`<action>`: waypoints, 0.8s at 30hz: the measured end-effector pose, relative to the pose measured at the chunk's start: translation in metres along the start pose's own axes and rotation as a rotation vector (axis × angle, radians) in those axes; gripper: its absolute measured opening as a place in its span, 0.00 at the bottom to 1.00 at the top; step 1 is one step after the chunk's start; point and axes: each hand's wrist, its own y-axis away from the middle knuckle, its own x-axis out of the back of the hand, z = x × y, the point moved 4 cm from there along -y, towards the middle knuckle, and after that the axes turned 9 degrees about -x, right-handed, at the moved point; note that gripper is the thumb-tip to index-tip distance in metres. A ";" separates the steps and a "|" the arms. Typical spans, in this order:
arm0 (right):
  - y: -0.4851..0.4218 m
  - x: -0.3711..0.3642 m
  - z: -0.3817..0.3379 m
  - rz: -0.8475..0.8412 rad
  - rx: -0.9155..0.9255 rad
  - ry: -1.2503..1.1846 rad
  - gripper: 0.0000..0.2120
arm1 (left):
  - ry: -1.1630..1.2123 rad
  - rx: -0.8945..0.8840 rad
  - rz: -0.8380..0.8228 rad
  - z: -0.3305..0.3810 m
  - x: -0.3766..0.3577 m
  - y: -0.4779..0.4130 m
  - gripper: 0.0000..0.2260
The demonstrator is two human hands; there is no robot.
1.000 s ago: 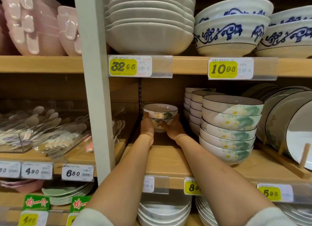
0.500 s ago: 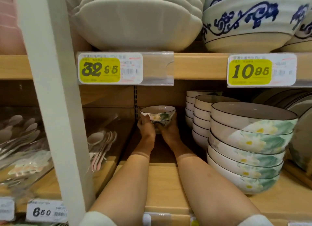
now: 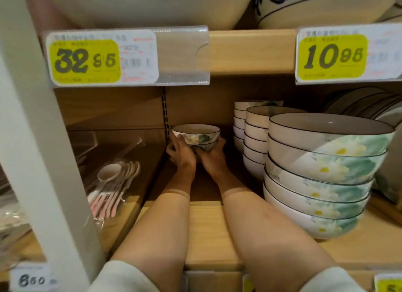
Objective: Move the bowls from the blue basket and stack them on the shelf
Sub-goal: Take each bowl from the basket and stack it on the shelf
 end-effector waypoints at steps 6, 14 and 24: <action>0.002 0.002 -0.001 -0.012 -0.014 0.020 0.42 | -0.010 0.004 -0.019 0.000 -0.001 -0.001 0.27; 0.005 0.003 -0.001 -0.003 -0.044 0.014 0.48 | 0.332 0.111 -0.093 0.011 0.003 0.009 0.25; 0.096 0.033 -0.039 0.200 -0.428 -0.276 0.18 | 0.036 0.126 -0.074 0.069 0.065 0.091 0.18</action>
